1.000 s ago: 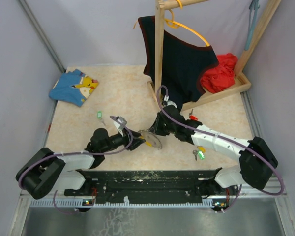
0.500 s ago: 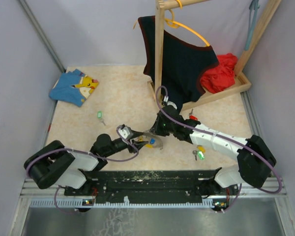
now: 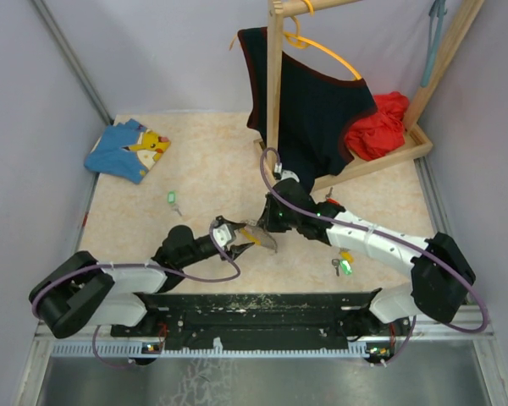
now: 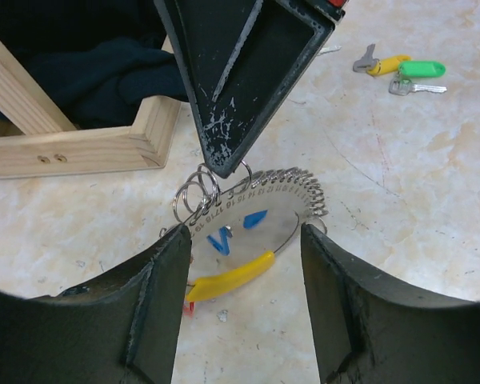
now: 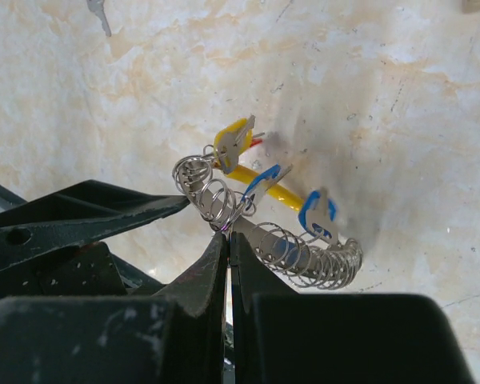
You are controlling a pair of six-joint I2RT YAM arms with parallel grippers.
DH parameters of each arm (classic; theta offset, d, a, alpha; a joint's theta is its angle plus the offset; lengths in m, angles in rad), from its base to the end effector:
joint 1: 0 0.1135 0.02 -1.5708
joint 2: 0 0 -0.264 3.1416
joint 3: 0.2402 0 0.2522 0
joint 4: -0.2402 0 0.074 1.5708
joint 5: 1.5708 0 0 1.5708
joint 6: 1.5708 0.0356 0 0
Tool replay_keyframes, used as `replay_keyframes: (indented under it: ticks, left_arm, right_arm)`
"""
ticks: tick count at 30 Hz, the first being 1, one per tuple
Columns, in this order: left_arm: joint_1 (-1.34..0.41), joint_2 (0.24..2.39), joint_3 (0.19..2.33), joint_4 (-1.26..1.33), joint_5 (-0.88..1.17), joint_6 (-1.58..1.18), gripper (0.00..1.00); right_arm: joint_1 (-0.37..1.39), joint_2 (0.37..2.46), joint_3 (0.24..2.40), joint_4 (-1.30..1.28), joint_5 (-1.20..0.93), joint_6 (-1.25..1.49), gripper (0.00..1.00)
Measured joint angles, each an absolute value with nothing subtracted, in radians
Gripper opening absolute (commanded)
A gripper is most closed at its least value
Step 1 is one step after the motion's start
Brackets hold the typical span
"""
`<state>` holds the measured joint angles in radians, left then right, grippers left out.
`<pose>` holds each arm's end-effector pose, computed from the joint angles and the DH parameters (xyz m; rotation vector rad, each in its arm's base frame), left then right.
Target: Put the keys on the keyring
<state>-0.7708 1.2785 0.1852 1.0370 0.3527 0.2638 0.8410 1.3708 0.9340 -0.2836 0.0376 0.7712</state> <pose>0.1471 -0.1600 0.1703 1.0533 1.2914 -0.6731 0.1992 0.2206 0.2507 -0.0638 2.4195 0.7593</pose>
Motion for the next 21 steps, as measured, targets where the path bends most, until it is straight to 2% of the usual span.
replay_keyframes:
  ticks: [12, 21]
  left_arm:
    - [-0.723, 1.268, 0.234, 0.913, 0.416, 0.363, 0.70]
    - [-0.697, 1.283, 0.300, 0.860, 0.494, 0.383, 0.66]
  right_arm:
    - [0.855, 1.371, 0.958, -0.326, 0.033, 0.657, 0.00]
    - [0.866, 1.370, 0.997, -0.344, 0.006, 0.575, 0.00]
